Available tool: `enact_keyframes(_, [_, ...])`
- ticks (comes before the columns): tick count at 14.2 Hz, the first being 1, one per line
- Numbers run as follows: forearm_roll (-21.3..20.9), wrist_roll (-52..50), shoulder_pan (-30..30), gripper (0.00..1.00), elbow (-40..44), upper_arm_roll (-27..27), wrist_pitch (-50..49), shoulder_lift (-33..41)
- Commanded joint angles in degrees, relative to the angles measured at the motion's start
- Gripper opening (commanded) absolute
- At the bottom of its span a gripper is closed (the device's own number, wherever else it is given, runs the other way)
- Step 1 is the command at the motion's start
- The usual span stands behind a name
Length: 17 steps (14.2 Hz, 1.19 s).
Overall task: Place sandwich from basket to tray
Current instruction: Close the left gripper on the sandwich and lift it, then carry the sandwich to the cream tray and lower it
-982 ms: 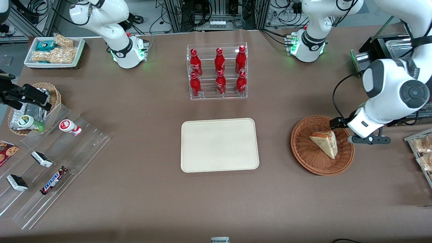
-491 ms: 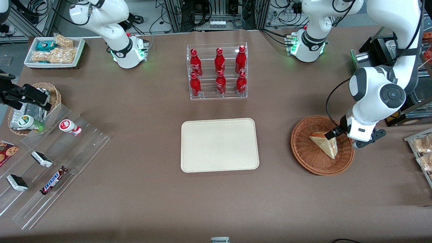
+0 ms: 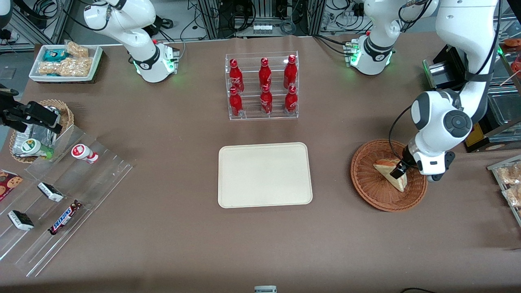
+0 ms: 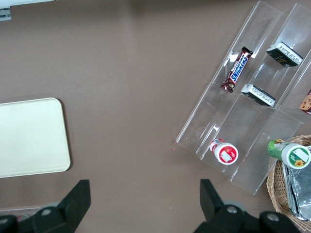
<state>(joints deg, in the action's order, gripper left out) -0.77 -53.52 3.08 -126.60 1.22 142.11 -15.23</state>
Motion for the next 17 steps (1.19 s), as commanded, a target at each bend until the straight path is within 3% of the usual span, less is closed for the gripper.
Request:
enact_keyframes(1, [-0.1,-8.4,0.3,0.19,0.9,0.0,0.5,-0.5])
enact_keyframes(3, [-0.2,-8.5,0.3,0.05,2.9,0.0,-0.4,-0.8])
enact_keyframes(7, [-0.1,-8.1,1.4,0.05,13.1,-1.4,-12.0,-1.9])
enact_keyframes(10, [-0.2,-8.2,2.5,0.05,21.3,-7.1,-17.2,-5.5])
enact_keyframes(15, [-1.0,-8.9,3.8,0.06,28.4,-19.7,-17.6,-10.7])
enact_keyframes(17, [-2.5,-8.3,9.4,0.06,31.9,-20.0,-17.6,-13.4])
